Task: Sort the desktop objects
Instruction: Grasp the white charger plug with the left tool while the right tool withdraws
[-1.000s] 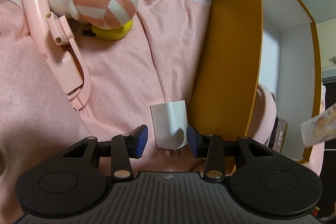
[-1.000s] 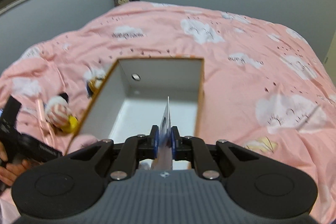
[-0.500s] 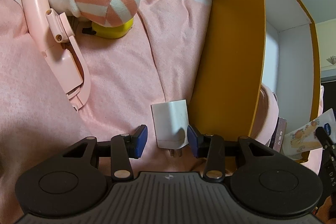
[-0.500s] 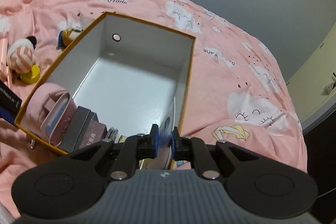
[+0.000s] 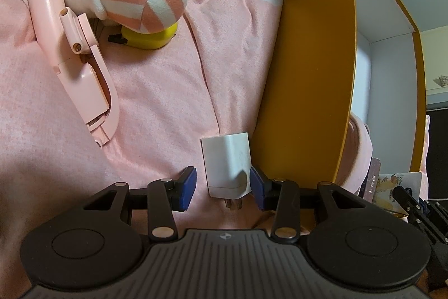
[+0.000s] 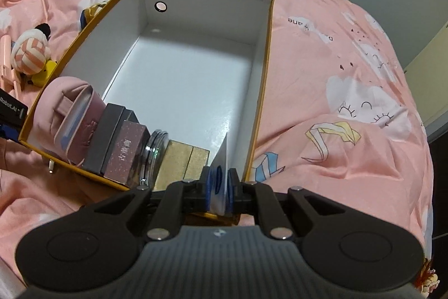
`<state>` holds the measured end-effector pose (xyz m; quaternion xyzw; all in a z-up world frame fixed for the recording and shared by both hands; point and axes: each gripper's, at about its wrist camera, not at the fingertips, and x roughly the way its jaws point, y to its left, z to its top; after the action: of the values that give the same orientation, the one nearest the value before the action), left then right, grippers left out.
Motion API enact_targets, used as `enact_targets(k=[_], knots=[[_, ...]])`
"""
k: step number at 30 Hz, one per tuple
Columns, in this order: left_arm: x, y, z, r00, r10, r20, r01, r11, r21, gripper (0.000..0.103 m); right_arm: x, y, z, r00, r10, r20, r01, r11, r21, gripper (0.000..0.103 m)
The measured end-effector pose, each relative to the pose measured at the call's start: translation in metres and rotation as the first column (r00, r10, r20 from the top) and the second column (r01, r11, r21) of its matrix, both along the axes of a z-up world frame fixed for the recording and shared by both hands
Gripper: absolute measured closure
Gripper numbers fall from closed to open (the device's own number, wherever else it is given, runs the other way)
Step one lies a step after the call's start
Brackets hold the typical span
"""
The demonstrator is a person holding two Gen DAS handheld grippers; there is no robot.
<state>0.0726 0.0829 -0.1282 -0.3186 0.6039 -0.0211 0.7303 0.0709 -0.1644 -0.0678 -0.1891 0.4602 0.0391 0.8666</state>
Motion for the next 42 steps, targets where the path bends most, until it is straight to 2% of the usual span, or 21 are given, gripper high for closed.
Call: enact_targets(k=[6,8,13,16,20,24,27,29,30,34,36,39,42], knots=[[0.000,0.000,0.000,1.000,0.001,-0.002,-0.001,1.000,0.005,0.054,0.000,-0.010,0.023,1.000,0.009,0.005,-0.009,0.997,0.075,0.093],[0.000,0.000,0.000,1.000,0.000,-0.002,0.000,1.000,0.004,0.054,0.003,-0.012,0.023,1.000,0.013,-0.013,-0.011,0.996,0.092,0.103],[-0.001,0.002,0.000,1.000,0.013,-0.002,-0.013,1.000,0.006,0.054,0.005,-0.014,0.019,0.999,0.018,-0.032,-0.014,0.993,0.115,0.102],[0.001,0.002,-0.004,0.999,0.027,-0.016,-0.027,1.000,0.006,0.054,0.005,-0.018,0.029,0.999,0.009,0.031,-0.014,0.984,0.179,0.097],[0.006,-0.003,-0.012,0.999,0.039,-0.032,-0.038,0.999,0.017,0.054,0.009,-0.018,0.036,0.994,-0.015,0.108,-0.005,0.984,0.180,0.097],[0.010,0.001,-0.024,0.997,0.066,-0.038,-0.067,0.997,-0.034,0.054,0.013,-0.014,0.031,0.993,-0.005,0.117,-0.019,0.979,0.205,0.097],[0.011,0.004,-0.038,0.994,0.097,-0.045,-0.101,0.990,-0.098,0.054,0.015,-0.012,0.026,0.992,-0.006,0.124,-0.022,0.975,0.219,0.097],[0.011,0.005,-0.044,0.994,0.106,-0.040,-0.111,0.983,-0.145,0.064,0.016,-0.013,0.025,0.992,-0.014,0.126,-0.017,0.971,0.238,0.097],[0.011,0.005,-0.047,0.993,0.113,-0.045,-0.119,0.979,-0.166,0.064,0.016,-0.014,0.025,0.992,-0.019,0.127,-0.013,0.968,0.249,0.097],[0.008,0.003,-0.039,0.992,0.126,-0.025,-0.129,0.982,-0.136,0.065,0.015,-0.014,0.025,0.991,-0.029,0.133,-0.008,0.962,0.271,0.097],[0.004,0.002,-0.026,0.992,0.123,0.005,-0.122,0.989,-0.081,0.066,0.015,-0.013,0.024,0.990,-0.030,0.137,-0.008,0.964,0.264,0.097],[-0.005,0.001,0.001,0.991,0.106,0.087,-0.107,0.994,0.008,0.066,0.015,-0.018,0.025,0.987,-0.051,0.151,0.012,0.970,0.245,0.097],[-0.015,0.005,0.035,0.980,0.083,0.179,-0.093,0.995,0.048,0.066,0.019,-0.029,0.029,0.981,-0.103,0.163,0.055,0.960,0.274,0.097]])
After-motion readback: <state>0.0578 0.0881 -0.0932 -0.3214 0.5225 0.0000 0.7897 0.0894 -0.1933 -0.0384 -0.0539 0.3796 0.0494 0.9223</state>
